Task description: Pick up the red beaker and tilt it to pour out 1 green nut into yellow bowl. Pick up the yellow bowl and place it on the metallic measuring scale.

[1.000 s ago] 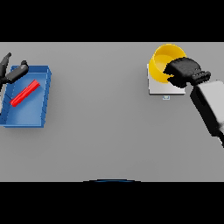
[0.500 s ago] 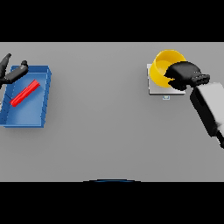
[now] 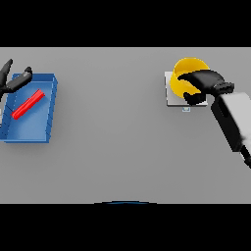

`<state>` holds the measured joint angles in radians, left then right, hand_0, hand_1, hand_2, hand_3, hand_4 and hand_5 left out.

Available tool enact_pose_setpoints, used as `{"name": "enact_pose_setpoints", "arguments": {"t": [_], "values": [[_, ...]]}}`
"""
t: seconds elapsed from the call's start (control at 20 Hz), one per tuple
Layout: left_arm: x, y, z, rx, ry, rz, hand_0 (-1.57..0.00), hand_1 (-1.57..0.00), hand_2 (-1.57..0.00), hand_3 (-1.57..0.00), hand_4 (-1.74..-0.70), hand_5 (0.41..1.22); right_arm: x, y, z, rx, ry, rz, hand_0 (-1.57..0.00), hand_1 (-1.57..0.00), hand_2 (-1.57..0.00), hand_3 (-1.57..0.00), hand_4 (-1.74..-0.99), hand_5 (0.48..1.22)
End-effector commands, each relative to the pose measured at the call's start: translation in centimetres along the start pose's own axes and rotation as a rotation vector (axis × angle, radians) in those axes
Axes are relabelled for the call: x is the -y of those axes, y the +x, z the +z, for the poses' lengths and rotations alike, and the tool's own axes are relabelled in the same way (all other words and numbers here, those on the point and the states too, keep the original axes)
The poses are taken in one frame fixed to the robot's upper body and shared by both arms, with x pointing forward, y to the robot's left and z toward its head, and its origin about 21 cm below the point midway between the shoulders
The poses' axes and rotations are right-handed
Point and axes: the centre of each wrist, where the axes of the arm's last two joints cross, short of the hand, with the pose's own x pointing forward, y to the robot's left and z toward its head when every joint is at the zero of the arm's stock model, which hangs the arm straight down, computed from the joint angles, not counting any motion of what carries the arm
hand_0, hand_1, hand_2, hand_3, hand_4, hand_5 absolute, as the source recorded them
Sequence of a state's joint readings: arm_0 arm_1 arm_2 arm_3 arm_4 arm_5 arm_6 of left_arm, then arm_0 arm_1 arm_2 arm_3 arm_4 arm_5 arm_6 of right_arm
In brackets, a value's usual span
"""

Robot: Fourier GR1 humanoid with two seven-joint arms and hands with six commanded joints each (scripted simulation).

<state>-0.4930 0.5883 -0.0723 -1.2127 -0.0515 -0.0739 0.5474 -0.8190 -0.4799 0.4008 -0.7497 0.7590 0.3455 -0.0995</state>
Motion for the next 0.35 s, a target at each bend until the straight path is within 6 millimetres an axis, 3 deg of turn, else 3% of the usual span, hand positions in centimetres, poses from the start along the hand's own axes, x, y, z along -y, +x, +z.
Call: {"name": "enact_pose_setpoints", "arguments": {"t": [0.0, 0.3], "values": [[-0.21, -0.12, -0.11, 0.005, 0.006, 0.003, 0.0, 0.0, 0.0, 0.0, -0.83, 0.75, 0.23, -0.34, 0.18, 0.002, 0.005, 0.023, -0.25, -0.24, -0.19, -0.16, -1.448, 0.824], [-0.45, 0.0, 0.28, 0.017, 0.004, -0.005, 0.0, 0.0, 0.0, 0.0, -0.83, 0.76, 0.07, -0.1, 0.29, -0.014, 0.044, 0.028, -0.06, -0.06, -0.05, -0.04, -1.39, 0.779]]}}
